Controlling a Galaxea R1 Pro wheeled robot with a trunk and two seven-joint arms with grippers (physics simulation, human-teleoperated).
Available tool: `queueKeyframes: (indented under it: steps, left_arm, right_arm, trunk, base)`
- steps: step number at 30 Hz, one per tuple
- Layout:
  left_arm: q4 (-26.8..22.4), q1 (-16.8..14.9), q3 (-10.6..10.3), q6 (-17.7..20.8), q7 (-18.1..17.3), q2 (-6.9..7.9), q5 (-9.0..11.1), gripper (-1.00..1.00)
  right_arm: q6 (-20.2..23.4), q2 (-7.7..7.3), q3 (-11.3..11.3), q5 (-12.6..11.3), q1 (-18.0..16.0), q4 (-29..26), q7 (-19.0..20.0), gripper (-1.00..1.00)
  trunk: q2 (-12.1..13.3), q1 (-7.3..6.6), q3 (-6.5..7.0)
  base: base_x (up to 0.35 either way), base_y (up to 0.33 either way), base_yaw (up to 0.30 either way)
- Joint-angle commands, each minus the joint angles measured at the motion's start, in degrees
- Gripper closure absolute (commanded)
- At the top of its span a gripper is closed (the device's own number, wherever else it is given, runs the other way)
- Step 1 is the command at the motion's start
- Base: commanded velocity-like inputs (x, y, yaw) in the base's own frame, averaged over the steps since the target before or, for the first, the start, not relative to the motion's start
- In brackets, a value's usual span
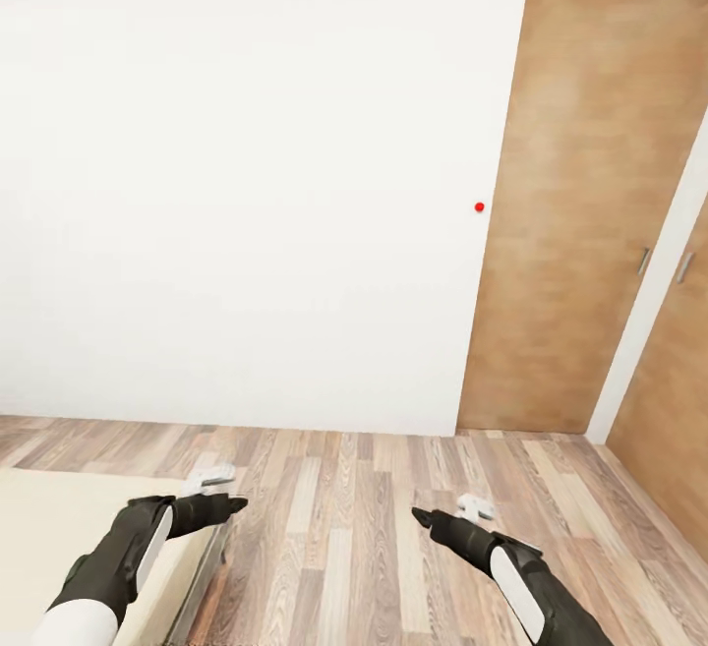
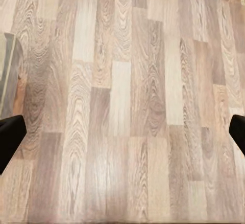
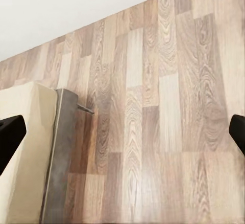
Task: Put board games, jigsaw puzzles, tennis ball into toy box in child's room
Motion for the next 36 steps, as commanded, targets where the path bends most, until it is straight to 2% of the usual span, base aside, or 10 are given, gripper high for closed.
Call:
queueKeyframes:
  steps: [1, 3, 7, 9, 10, 12, 19, 27, 32, 36]
  left_arm:
    - [4.0, 0.0, -1.0, -3.4, 0.4, -0.11, -0.3, -1.00]
    - [8.5, 0.0, -3.1, -7.5, 1.6, -0.15, -0.4, -1.00]
    - [19.4, 0.0, -9.0, -18.3, 5.7, -0.87, -0.3, -1.00]
    - [21.8, 0.0, -10.4, -20.9, 7.0, -1.37, -0.3, -1.00]
    - [24.5, 0.0, -12.0, -23.5, 9.0, -2.13, -0.3, -1.00]
    - [26.1, 0.0, -13.0, -24.8, 10.8, -2.98, -0.3, -1.00]
    - [27.9, 0.0, -14.4, -27.1, 13.3, -4.53, -0.6, -1.00]
    - [28.1, 0.1, -14.6, -28.2, 13.5, -4.48, -0.8, -1.00]
    - [28.1, 0.3, -14.7, -31.1, 13.5, -4.20, -0.6, -1.00]
    - [28.9, 0.3, -14.7, -31.5, 13.6, -4.44, -0.6, -1.00]
  right_arm:
    - [-2.1, -0.26, 0.1, -0.4, 0.0, 2.4, 0.0, -1.00]
    - [-6.4, -0.44, 0.1, -0.3, 0.0, 6.9, 0.0, -1.00]
    - [-16.3, -0.54, 0.3, -0.3, 0.0, 19.1, 0.0, -1.00]
    - [-18.9, -0.53, 0.3, -0.3, 0.0, 21.9, 0.0, -1.00]
    - [-21.7, -0.53, 0.3, -0.3, 0.0, 24.9, -0.1, -1.00]
    - [-23.1, -0.56, 0.4, -0.4, 0.0, 26.6, -0.4, -1.00]
    - [-25.3, -0.56, 0.5, -0.4, 0.0, 30.2, -1.9, -1.00]
    - [-25.4, -0.59, 0.3, -0.9, 0.0, 30.7, -2.1, -1.00]
    - [-25.2, -0.35, 0.3, -0.8, 0.0, 30.8, -2.2, -1.00]
    - [-25.0, 0.24, 0.5, -0.5, 0.0, 30.8, -2.7, -1.00]
  trunk:
    - [-0.1, 0.02, -0.02]
    - [-0.1, 0.02, -0.02]
    - [-0.1, 0.02, -0.02]
    - [-0.1, 0.02, -0.02]
    - [-0.1, 0.02, -0.02]
    - [-0.1, 0.02, -0.02]
    - [-0.1, 0.02, -0.02]
    - [-0.1, 0.02, -0.02]
    - [-0.1, 0.02, -0.02]
    - [-0.1, 0.02, -0.02]
  base:
    - [0.000, 0.000, 0.092]
    - [0.000, 0.000, 0.053]
    - [0.000, 0.000, 0.019]
    - [0.000, 0.000, 0.007]
    - [0.000, 0.000, 0.003]
    - [0.000, 0.000, 0.002]
    - [0.000, -0.089, 0.001]
    - [0.046, -0.214, -0.019]
    - [0.125, -0.119, -0.204]
    - [0.158, -0.092, -0.266]
